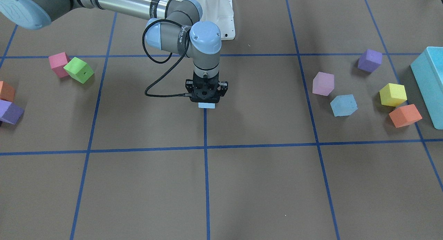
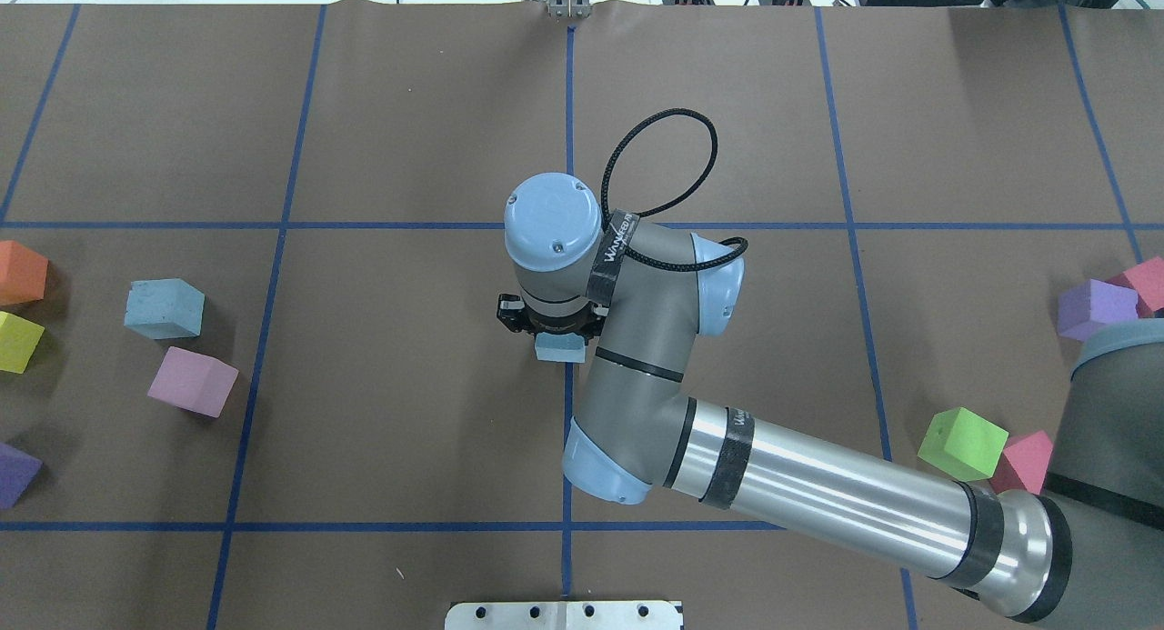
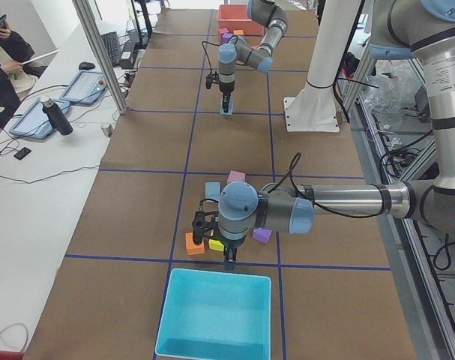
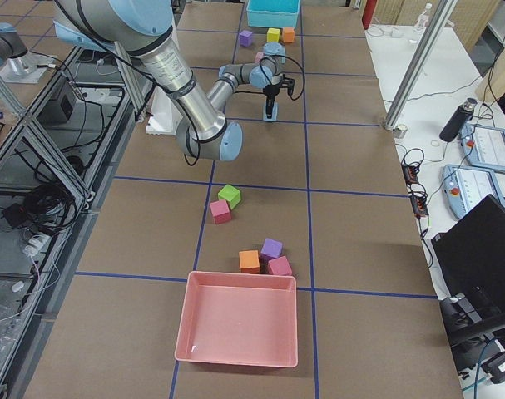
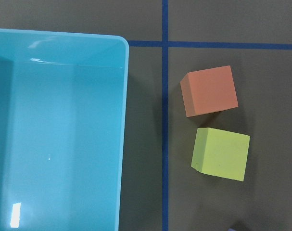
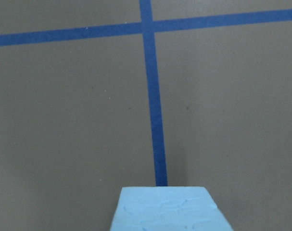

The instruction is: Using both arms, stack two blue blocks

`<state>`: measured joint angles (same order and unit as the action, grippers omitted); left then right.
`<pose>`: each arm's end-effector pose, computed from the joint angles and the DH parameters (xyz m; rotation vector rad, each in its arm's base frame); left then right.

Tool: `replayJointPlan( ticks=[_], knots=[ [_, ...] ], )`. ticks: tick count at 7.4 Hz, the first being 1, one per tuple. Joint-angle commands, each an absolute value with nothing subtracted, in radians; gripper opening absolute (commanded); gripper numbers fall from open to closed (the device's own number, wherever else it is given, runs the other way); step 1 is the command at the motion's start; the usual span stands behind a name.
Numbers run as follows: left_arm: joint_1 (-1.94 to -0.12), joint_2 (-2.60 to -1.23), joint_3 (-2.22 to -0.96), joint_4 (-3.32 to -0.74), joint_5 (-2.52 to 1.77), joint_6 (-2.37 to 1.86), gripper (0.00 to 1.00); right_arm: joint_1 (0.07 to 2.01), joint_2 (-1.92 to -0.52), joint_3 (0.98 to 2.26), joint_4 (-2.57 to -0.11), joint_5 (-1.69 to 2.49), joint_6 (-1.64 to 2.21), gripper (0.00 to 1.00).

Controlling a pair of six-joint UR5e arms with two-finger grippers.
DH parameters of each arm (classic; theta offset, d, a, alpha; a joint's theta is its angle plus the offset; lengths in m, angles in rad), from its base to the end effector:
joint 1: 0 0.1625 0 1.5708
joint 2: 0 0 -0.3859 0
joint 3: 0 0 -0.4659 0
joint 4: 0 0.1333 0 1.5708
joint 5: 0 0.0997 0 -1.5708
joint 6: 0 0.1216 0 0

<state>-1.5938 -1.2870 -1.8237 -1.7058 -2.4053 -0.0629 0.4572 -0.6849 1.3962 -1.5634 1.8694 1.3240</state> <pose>-0.0539 -0.4642 0.6182 0.0813 0.8355 -0.0374 -0.6778 -0.4421 0.1243 -0.0222 -0.7679 0.0927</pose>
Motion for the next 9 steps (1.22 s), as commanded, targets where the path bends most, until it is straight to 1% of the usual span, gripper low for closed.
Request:
replayJointPlan(
  ticks=[1, 3, 6, 8, 9],
  knots=[
    [-1.594, -1.287, -1.824, -1.707, -2.405, -0.063, 0.98, 0.451, -0.689, 1.391, -1.562, 1.867, 1.313, 0.23],
    [-1.594, -1.287, -1.822, -1.707, -2.405, -0.063, 0.98, 0.454, -0.689, 1.391, -1.56, 1.858, 1.273, 0.3],
    [-1.594, -1.287, -1.822, -1.707, -2.405, -0.063, 0.98, 0.454, -0.695, 1.382, -1.551, 1.829, 1.258, 0.66],
    [-1.594, -1.287, -1.822, -1.707, -2.405, -0.063, 0.98, 0.454, -0.689, 1.379, -1.549, 1.821, 1.258, 0.97],
    [-1.595, -1.287, -1.822, -1.707, -2.405, -0.063, 0.98, 0.46, -0.683, 1.394, -1.548, 1.821, 1.258, 0.99]
  ],
)
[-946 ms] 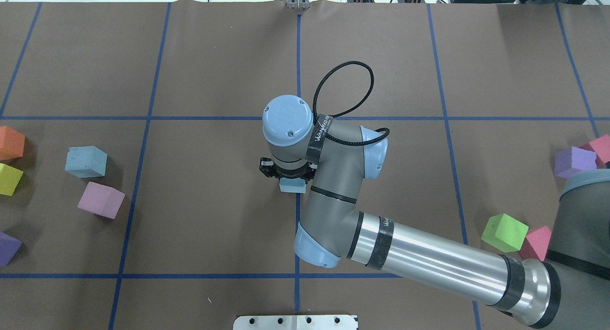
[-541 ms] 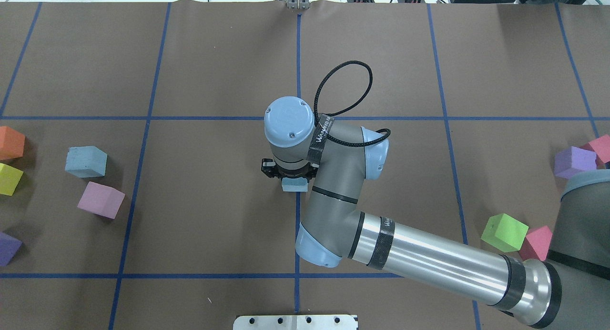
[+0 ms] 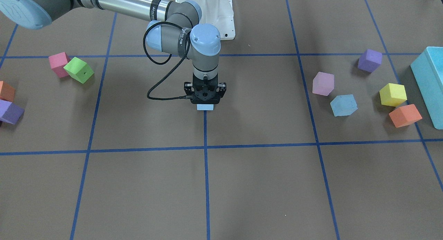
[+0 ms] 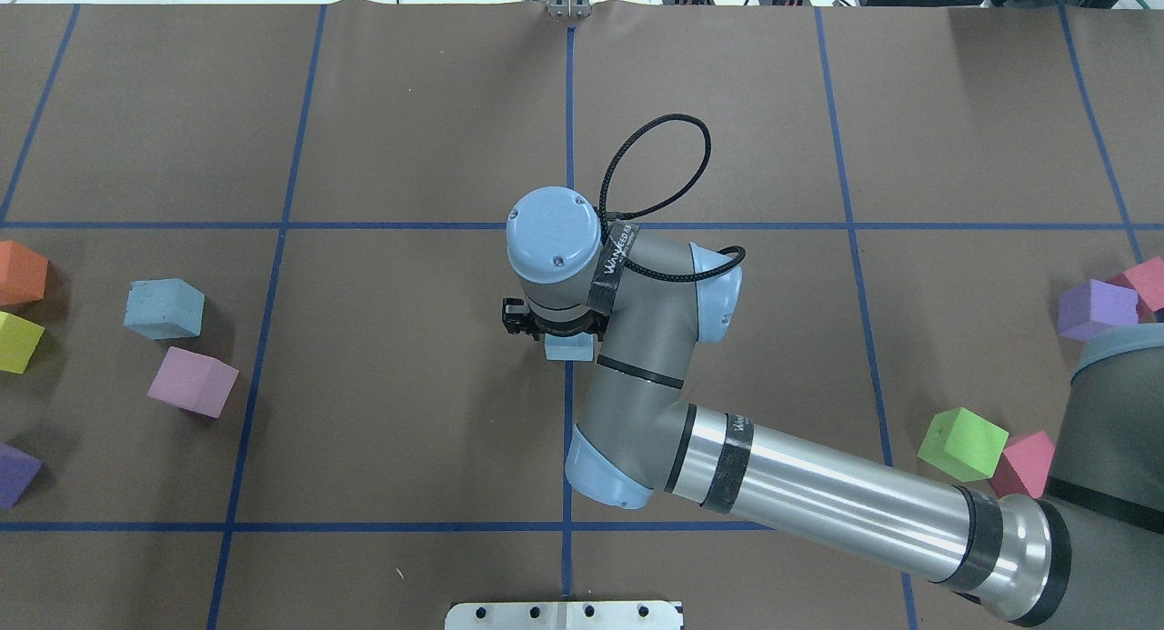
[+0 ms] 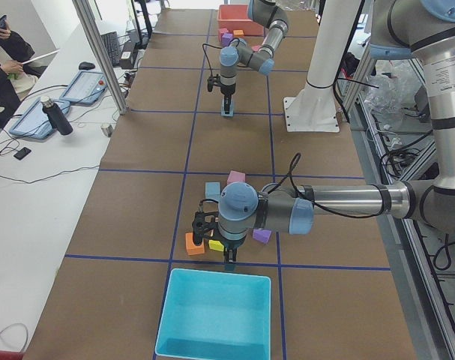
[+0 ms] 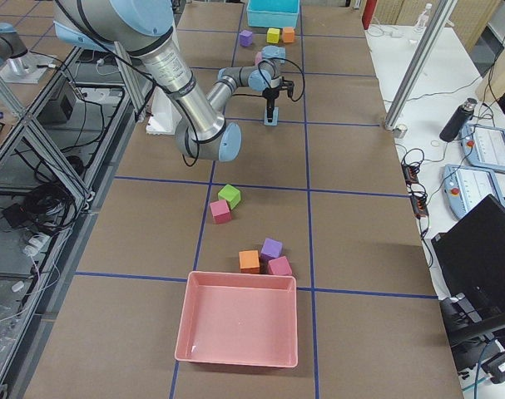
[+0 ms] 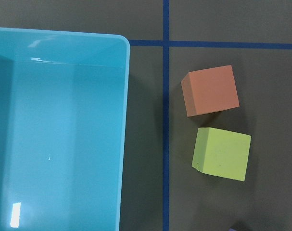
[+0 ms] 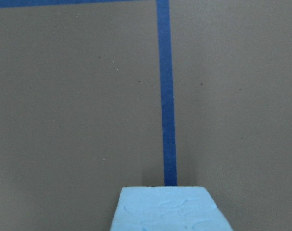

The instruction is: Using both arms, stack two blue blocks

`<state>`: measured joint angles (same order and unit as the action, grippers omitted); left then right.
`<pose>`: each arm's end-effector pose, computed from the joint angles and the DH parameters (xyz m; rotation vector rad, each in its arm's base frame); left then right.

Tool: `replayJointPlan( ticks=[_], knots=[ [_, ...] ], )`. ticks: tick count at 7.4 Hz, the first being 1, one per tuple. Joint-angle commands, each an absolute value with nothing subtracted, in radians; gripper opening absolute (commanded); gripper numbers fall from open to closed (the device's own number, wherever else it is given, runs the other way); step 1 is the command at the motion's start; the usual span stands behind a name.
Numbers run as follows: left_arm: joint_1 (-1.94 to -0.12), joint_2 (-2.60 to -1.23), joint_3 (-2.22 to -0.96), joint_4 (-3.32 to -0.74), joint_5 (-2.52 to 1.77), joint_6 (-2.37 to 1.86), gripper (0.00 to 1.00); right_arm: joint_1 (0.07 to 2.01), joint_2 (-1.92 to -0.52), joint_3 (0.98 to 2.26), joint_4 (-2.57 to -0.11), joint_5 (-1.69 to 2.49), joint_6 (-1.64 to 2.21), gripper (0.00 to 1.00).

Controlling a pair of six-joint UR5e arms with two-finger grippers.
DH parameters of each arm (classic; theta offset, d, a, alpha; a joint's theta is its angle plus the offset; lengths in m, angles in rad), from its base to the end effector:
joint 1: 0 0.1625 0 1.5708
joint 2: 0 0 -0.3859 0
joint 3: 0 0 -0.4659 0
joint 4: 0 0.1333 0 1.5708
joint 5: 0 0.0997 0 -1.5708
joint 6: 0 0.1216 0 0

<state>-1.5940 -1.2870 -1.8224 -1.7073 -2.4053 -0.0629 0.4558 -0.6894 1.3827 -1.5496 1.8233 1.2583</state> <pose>-0.0540 -0.4641 0.6188 0.0816 0.8355 -0.0375 -0.6807 -0.4483 0.1338 0.0423 -0.7492 0.0463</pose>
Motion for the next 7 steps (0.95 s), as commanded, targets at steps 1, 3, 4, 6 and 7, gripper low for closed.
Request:
replayJointPlan(
  ticks=[1, 3, 4, 6, 7],
  knots=[
    [-1.595, -1.289, -1.822, -1.709, -2.405, -0.064, 0.98, 0.484, -0.68, 1.441, -1.542, 1.825, 1.258, 0.99],
    [-1.594, -1.302, -1.83, -1.707, -2.404, -0.063, 0.98, 0.59, -0.684, 1.585, -1.563, 1.917, 1.258, 0.99],
    [-1.595, -1.331, -1.836, -1.707, -2.402, -0.063, 0.98, 0.651, -0.69, 1.632, -1.597, 1.949, 1.246, 0.99],
    [-1.594, -1.414, -1.836, -1.712, -2.396, -0.061, 0.98, 0.798, -0.826, 1.751, -1.66, 2.034, 1.031, 0.99],
    [-1.592, -1.487, -1.829, -1.747, -2.405, -0.063, 0.98, 0.881, -0.909, 1.779, -1.66, 2.093, 0.902, 0.99]
  ],
)
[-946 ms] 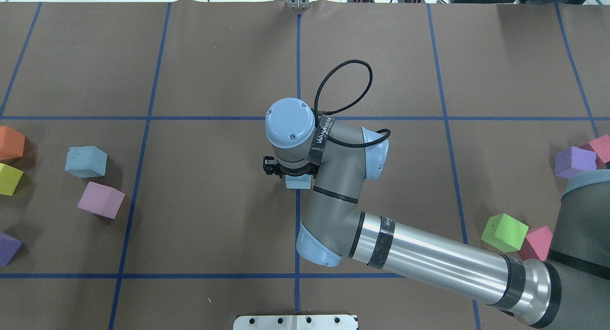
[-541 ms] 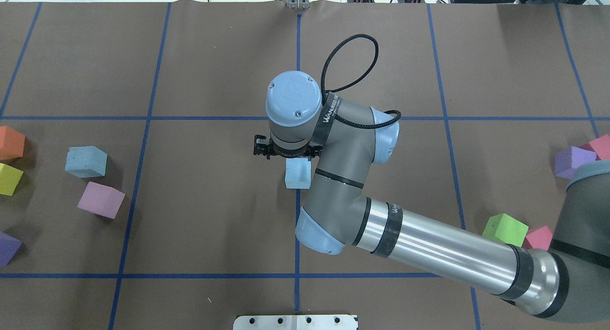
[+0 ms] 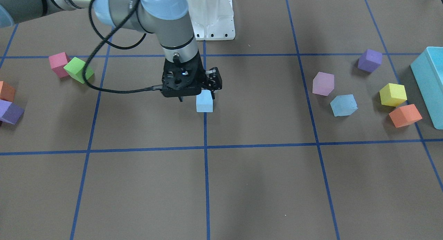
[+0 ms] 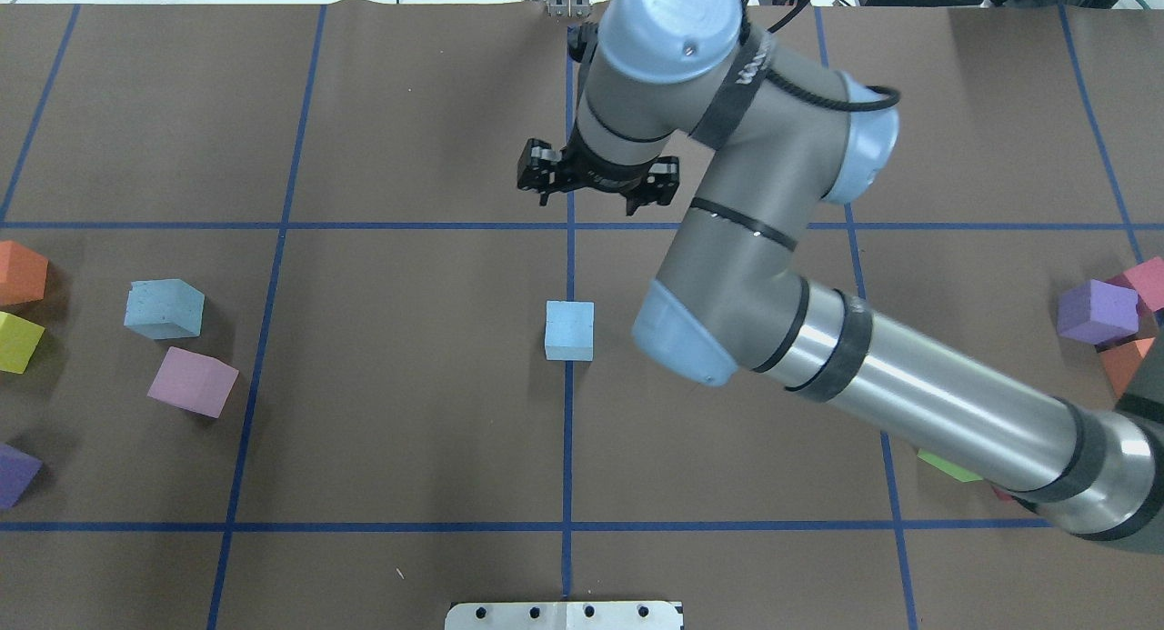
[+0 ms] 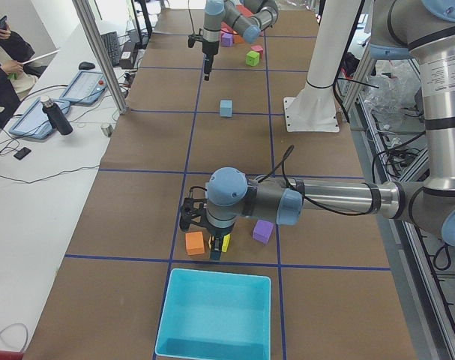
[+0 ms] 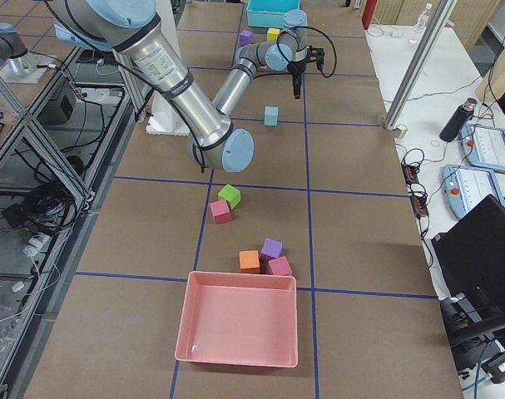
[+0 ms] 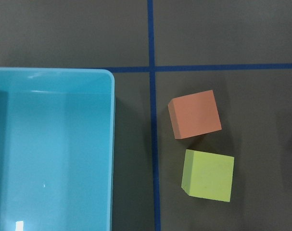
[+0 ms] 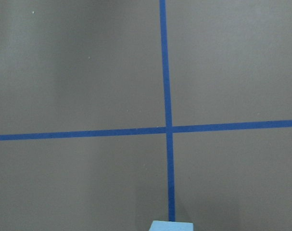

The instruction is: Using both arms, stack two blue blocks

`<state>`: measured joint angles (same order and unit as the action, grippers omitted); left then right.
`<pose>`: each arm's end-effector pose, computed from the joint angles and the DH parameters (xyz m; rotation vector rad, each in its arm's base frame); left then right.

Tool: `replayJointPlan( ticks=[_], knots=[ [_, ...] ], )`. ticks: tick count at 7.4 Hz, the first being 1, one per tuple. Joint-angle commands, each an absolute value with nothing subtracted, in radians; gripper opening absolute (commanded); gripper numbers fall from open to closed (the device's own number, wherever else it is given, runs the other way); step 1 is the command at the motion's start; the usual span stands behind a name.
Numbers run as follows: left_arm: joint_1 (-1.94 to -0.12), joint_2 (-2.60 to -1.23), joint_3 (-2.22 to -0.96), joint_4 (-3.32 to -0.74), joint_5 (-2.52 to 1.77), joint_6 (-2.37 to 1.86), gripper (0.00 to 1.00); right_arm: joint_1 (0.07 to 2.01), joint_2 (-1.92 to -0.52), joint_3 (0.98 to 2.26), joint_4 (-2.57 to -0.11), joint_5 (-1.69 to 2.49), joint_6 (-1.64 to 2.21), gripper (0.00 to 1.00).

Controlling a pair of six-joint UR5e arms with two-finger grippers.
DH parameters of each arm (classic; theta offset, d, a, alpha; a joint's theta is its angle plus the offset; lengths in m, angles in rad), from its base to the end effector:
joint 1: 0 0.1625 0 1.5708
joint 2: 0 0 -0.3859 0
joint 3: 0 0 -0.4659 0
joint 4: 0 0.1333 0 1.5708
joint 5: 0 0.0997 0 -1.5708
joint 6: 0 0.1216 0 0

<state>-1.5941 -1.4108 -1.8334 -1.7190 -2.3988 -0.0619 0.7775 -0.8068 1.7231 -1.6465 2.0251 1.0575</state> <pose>-0.0558 -0.5178 0.5507 0.2202 0.8276 0.0239 -0.4417 -0.5470 0.0701 0.1553 -0.9151 0.0541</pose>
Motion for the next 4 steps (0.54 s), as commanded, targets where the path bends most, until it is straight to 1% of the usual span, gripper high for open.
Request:
replayJointPlan(
  ticks=[1, 2, 4],
  knots=[
    [-1.559, -1.538, -1.791, -1.744, -2.414, -0.064, 0.98, 0.961, -0.983, 1.796, -1.658, 2.146, 0.762, 0.99],
    [-1.536, -1.563, -1.79, -1.749, -2.451, -0.078, 0.98, 1.047, -1.073, 1.799, -1.657, 2.198, 0.586, 1.0],
    [-1.429, -1.632, -1.781, -1.744, -2.435, -0.109, 0.98, 1.22, -1.239, 1.79, -1.657, 2.282, 0.253, 1.0]
  ],
)
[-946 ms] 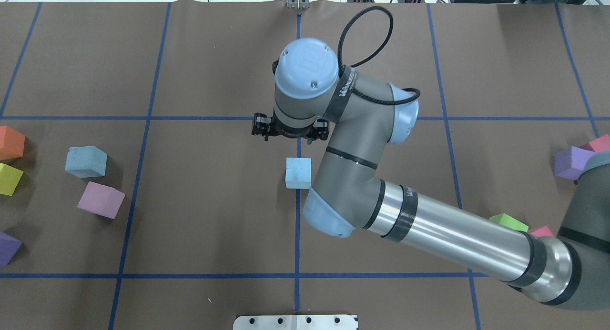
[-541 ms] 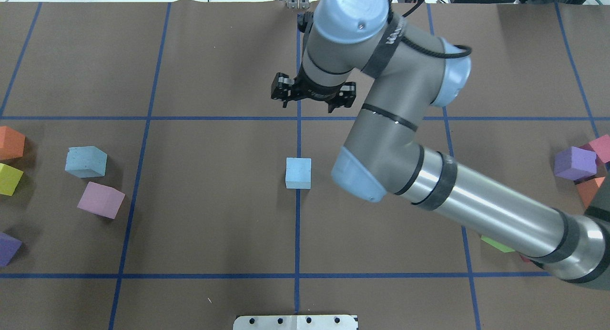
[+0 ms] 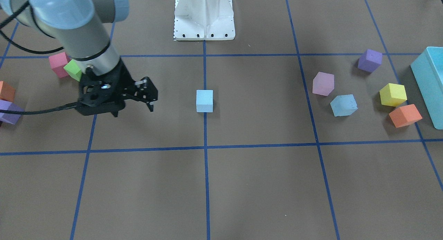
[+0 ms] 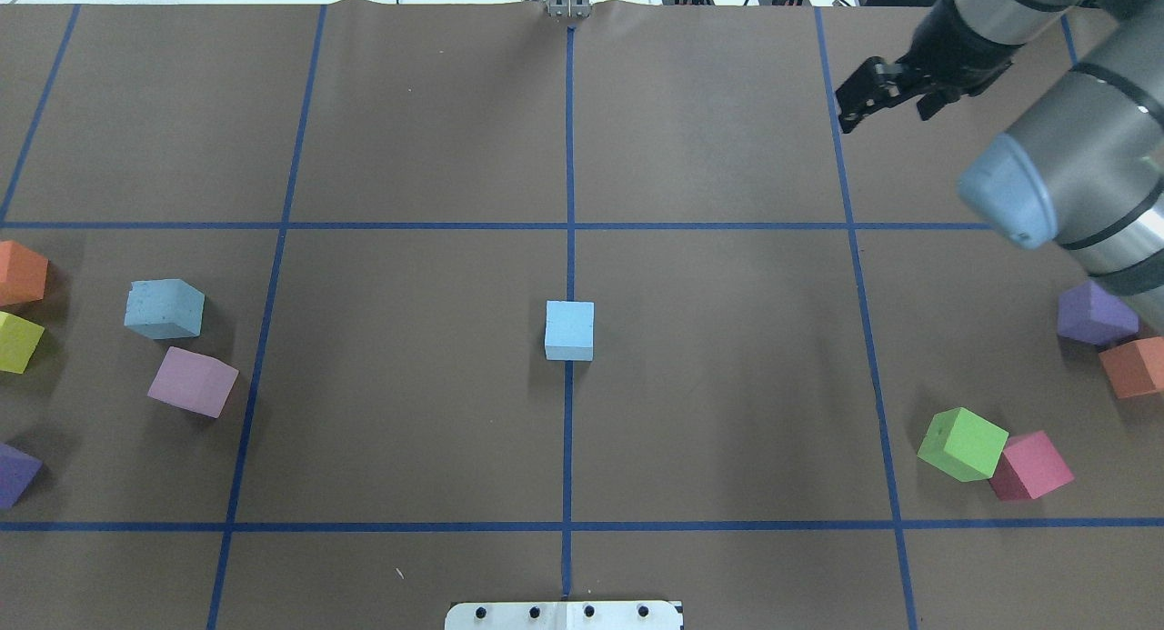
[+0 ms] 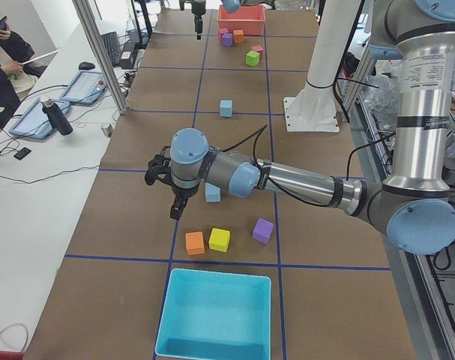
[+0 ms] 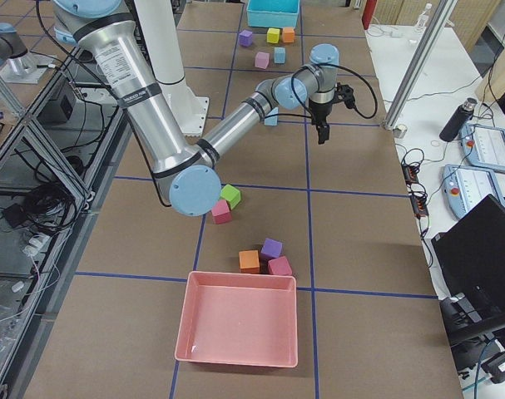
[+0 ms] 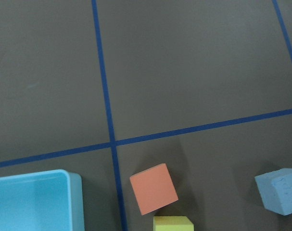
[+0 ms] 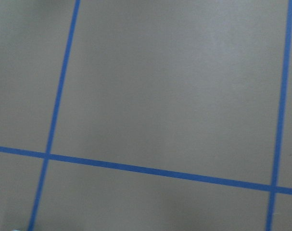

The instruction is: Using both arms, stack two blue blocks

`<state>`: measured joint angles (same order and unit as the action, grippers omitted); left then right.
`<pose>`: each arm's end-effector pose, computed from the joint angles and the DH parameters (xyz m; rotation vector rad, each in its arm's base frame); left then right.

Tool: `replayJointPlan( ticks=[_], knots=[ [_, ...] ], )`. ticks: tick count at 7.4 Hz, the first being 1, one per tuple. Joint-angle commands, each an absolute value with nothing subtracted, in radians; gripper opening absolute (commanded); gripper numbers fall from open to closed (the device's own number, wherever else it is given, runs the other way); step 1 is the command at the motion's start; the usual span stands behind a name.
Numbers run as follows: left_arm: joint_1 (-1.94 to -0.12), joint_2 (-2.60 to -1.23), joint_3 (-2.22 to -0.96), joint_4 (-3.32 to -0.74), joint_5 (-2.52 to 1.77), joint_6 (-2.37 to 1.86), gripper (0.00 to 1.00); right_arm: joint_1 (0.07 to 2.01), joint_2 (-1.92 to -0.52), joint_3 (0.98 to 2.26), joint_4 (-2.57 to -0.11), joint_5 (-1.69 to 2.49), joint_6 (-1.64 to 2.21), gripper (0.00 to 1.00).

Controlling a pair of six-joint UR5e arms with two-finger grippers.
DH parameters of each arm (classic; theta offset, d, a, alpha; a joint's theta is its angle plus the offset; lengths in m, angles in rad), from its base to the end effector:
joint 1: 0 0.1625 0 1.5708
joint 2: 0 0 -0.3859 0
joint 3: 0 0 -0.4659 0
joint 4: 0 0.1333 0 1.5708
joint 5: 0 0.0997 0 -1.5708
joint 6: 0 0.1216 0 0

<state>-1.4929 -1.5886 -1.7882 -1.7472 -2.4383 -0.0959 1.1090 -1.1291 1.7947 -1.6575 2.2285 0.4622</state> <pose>0.0049 -0.5842 0.4719 0.3096 0.8849 0.1618 -0.2446 -0.6239 0.2497 0.2144 -0.8205 -0.1899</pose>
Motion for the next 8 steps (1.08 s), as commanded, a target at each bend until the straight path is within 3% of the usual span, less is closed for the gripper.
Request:
replayJointPlan(
  ticks=[1, 5, 8],
  knots=[
    [-1.381, -1.647, -1.782, -1.743, -2.433, -0.109, 0.98, 1.305, -1.338, 1.789, -1.657, 2.283, 0.082, 1.0],
    [-1.274, -1.626, -1.787, -1.764, -2.376, -0.246, 0.98, 1.534, -1.625, 1.749, -1.651, 2.264, -0.29, 1.0],
    [-1.1, -1.624, -1.792, -1.819, -2.231, -0.579, 0.98, 1.548, -1.687, 1.749, -1.646, 2.263, -0.279, 1.0]
  ],
)
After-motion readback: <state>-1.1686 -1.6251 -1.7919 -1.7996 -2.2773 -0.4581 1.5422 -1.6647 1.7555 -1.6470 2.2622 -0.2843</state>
